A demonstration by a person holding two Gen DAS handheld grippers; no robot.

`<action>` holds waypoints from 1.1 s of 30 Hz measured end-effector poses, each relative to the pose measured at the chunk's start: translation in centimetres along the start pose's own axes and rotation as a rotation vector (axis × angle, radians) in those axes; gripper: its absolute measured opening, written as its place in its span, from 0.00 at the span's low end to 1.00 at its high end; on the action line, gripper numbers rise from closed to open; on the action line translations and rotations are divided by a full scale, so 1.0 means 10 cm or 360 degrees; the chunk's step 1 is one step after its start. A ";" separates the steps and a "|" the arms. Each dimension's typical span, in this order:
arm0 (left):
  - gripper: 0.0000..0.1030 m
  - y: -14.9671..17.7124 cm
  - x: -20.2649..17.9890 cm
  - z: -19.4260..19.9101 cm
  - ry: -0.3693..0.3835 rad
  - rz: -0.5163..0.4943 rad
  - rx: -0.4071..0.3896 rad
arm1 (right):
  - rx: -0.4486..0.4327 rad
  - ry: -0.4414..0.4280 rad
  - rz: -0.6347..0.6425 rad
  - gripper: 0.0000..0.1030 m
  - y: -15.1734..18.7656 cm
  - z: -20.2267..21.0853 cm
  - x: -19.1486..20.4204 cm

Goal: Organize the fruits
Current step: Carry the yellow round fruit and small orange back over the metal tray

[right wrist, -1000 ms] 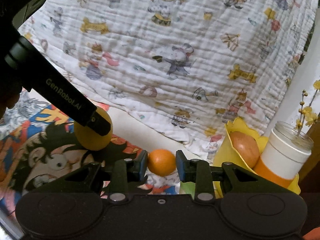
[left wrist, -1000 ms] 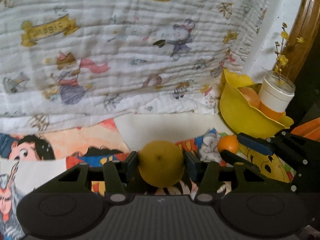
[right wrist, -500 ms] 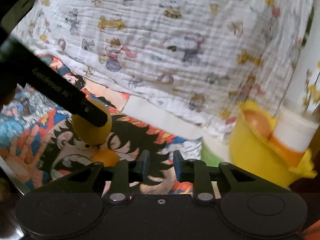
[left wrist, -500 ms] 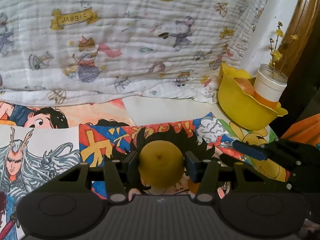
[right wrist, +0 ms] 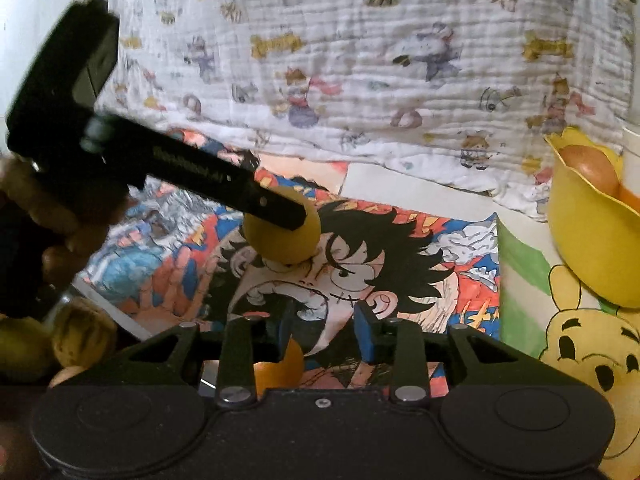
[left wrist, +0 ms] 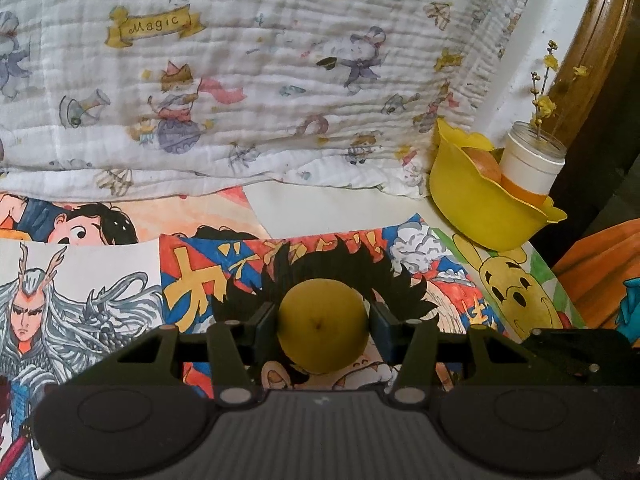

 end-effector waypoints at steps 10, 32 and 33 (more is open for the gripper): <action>0.53 0.09 0.01 0.07 0.0000 -0.0010 0.0020 | 0.0016 -0.0187 -0.0191 0.39 -0.02 0.03 0.06; 0.52 0.23 0.07 0.19 0.0006 0.0031 0.0052 | 0.0097 -0.0296 -0.0162 0.36 0.16 -0.08 0.40; 0.52 0.24 0.08 0.20 0.0004 0.0038 0.0051 | 0.0095 -0.0296 -0.0158 0.36 0.15 -0.09 0.41</action>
Point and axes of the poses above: each gripper's, at about its wrist camera, not at the fingertips, and z roughly against the way its jaws point, x to its left, y to its underside, the point moved 5 cm from there along -z, roughly the way its jaws point, and after that the axes turned 2 degrees about z, right-handed, at the moved point
